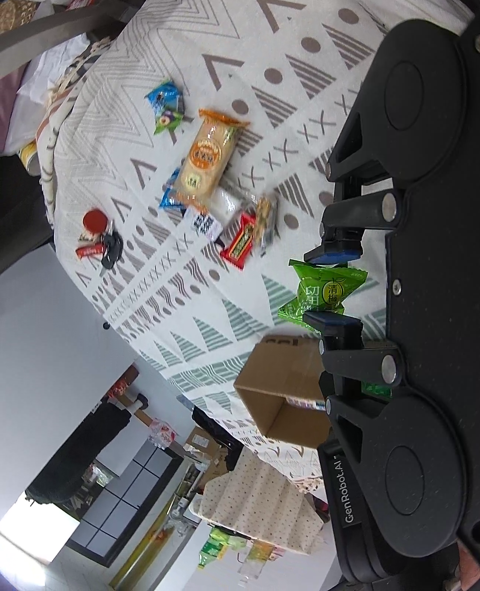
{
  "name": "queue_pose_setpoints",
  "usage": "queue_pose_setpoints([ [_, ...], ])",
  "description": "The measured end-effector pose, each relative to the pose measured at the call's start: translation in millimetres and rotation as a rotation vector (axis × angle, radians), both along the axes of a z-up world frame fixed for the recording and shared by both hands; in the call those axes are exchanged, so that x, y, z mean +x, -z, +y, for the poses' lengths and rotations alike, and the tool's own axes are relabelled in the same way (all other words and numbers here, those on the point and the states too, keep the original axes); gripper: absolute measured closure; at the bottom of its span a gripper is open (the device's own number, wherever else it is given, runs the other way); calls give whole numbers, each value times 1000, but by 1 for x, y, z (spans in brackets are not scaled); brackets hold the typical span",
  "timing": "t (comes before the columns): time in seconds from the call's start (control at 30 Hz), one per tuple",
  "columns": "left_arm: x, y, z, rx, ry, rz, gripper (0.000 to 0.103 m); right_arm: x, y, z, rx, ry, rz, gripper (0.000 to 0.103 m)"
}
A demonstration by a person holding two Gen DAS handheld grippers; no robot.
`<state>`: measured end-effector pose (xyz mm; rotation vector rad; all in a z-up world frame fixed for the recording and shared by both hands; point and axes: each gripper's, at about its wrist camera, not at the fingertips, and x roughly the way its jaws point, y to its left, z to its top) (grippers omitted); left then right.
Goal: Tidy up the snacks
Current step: 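Carry the green packet with the left tool while the right carries its green packet to the box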
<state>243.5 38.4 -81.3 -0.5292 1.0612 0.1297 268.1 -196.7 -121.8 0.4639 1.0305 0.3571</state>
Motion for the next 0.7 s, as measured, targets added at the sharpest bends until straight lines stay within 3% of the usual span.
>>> queue_pose_setpoints([
  [0.27,-1,-13,26,-5,-19,-34,75,-1,-11,27,3,-29,-19,76],
  [0.7,0,-9,77,-34,-62,-30,75,4,-14,75,-6,-76,-31,76],
])
